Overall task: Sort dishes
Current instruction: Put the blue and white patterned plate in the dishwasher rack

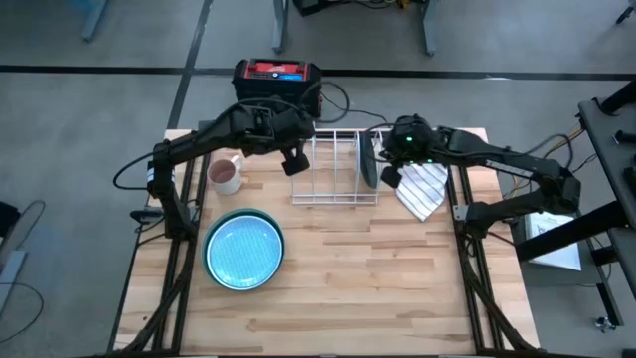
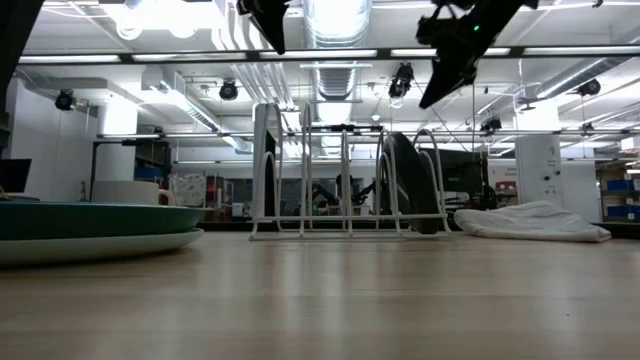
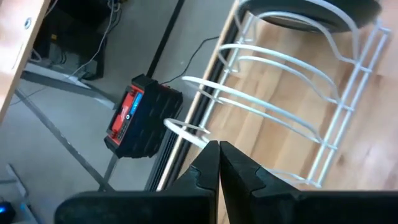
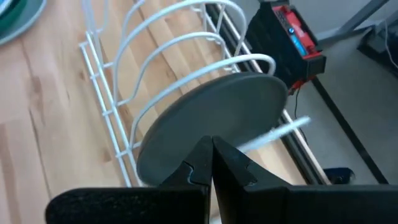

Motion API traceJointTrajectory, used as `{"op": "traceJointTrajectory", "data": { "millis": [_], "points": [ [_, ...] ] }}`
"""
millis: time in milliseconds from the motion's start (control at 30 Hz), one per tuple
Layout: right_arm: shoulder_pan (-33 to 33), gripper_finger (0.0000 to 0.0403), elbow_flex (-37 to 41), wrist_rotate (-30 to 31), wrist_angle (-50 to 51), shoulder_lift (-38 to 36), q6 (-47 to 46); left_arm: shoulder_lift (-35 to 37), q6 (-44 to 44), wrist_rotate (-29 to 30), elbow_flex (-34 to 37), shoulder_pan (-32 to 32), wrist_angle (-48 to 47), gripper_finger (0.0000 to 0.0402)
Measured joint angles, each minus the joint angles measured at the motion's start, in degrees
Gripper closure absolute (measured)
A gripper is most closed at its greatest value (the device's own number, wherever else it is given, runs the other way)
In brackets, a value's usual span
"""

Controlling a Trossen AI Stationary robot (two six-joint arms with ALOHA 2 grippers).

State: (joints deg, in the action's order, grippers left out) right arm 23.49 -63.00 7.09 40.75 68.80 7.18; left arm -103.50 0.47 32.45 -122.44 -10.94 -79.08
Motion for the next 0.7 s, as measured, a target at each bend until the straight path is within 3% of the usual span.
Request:
{"op": "traceJointTrajectory", "data": {
  "millis": [433, 700],
  "points": [
    [-3.79, 0.0403, 13.11, -0.13, 2.19, -17.78, -7.57, 0.91, -7.57, -0.17, 12.27, 11.18, 0.02, 0.0401],
    [-5.92, 0.0403, 20.18, -0.13, 0.27, -22.8, -10.62, 3.51, -22.8, -0.02, 20.03, 20.7, -0.05, 0.0402]
  ]
}}
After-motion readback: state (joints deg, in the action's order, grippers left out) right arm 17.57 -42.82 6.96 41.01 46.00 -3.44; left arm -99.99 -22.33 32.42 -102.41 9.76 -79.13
